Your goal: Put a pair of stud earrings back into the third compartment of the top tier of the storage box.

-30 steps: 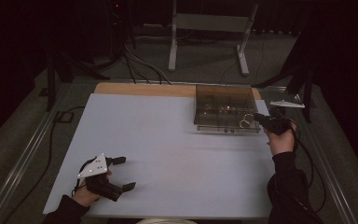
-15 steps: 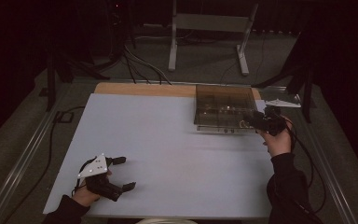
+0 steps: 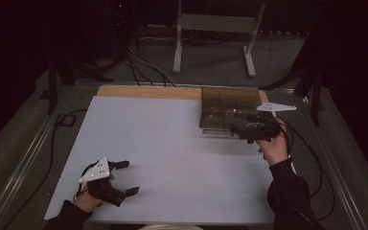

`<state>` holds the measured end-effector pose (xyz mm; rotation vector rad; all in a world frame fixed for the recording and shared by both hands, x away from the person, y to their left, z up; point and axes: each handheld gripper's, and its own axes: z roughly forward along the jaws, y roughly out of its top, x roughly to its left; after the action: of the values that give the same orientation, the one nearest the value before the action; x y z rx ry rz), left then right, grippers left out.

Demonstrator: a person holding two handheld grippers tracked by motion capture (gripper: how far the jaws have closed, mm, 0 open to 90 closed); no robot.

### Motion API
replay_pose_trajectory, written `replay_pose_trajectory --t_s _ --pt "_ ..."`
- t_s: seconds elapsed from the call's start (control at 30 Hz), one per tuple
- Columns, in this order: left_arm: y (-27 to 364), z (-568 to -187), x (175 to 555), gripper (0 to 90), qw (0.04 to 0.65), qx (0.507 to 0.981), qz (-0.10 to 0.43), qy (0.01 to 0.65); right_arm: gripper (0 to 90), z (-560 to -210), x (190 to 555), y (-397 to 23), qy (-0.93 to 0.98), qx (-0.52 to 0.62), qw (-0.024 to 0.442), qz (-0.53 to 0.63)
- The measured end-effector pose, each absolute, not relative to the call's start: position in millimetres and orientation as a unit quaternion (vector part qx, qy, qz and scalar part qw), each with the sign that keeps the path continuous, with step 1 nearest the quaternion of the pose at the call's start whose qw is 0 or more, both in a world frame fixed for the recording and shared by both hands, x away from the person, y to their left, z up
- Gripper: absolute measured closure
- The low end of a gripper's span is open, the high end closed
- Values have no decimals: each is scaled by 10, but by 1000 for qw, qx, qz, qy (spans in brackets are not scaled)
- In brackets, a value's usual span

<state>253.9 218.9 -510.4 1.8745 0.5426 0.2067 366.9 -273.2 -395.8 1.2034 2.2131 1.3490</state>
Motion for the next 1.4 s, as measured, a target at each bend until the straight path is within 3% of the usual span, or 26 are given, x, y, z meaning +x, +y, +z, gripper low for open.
replay_pose_trajectory --t_s 0.43,1.07,1.4 --pt "2189 -5099 2538 5 558 793 87 229 23 -3956 3394 -2329 782 352 114 502" --pt "2199 -5097 2532 5 559 792 88 230 0 -4564 3154 -2018 810 313 75 490" --pt "2196 -5096 2528 5 560 792 86 229 0 -4872 2982 -2126 813 306 73 490"
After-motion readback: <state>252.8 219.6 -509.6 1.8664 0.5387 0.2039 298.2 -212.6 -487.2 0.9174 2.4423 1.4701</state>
